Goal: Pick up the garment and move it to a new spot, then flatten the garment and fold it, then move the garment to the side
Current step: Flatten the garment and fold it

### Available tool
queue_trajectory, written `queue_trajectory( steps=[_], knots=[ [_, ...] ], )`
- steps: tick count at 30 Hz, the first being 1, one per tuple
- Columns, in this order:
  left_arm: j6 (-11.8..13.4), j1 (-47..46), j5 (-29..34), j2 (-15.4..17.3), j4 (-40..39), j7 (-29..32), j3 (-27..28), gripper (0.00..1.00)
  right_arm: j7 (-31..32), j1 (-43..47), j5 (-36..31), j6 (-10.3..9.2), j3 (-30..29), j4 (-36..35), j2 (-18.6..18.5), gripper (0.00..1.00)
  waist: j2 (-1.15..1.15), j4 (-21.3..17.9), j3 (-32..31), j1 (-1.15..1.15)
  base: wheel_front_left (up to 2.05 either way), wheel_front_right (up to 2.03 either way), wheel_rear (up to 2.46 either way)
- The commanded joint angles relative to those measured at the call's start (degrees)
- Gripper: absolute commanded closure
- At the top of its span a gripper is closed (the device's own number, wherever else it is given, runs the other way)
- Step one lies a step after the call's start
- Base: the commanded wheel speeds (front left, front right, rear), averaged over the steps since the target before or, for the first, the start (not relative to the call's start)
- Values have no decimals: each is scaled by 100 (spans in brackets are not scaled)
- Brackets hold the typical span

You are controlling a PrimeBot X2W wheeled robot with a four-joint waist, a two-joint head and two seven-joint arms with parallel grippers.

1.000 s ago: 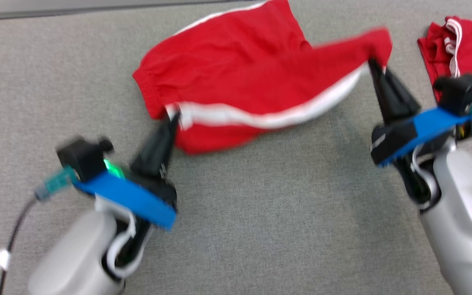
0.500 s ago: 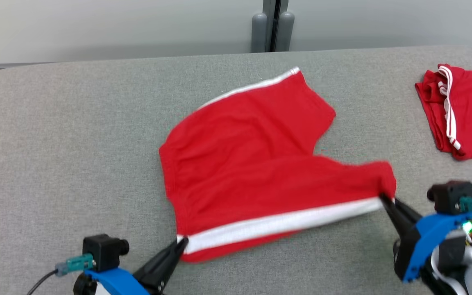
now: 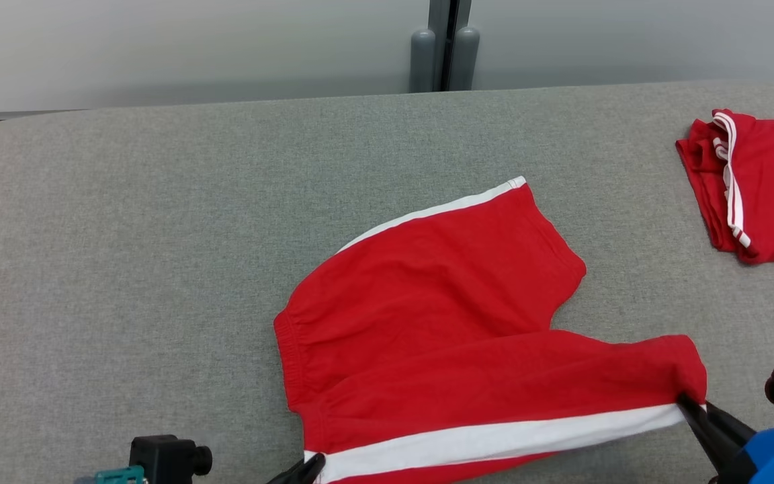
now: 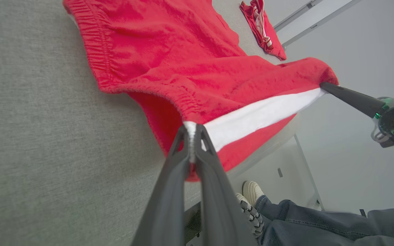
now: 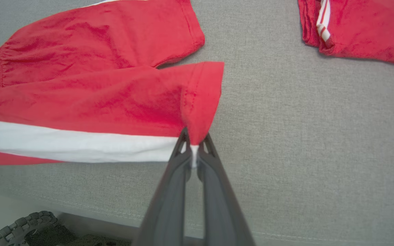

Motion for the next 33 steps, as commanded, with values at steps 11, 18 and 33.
queue_trajectory(
  steps=[11, 18, 33],
  knots=[
    [-473, -954, -193, -592, 663, -59, 329, 100, 7, -1828, 297, 1, 444, 1226, -433, 100, 1, 128, 40, 0, 0, 0, 0],
    [-743, -1611, -152, -1059, 1600, -210, 461, 100, -498, -2960, 326, 1, 740, 2401, -557, 100, 1, 349, 299, 0, 0, 0, 0],
    [-1047, -2177, 112, -1813, 2917, -973, 595, 100, -2603, -3899, 708, 1, 1526, 3725, -1314, 100, 1, 544, 783, 0, 0, 0, 0]
  ],
)
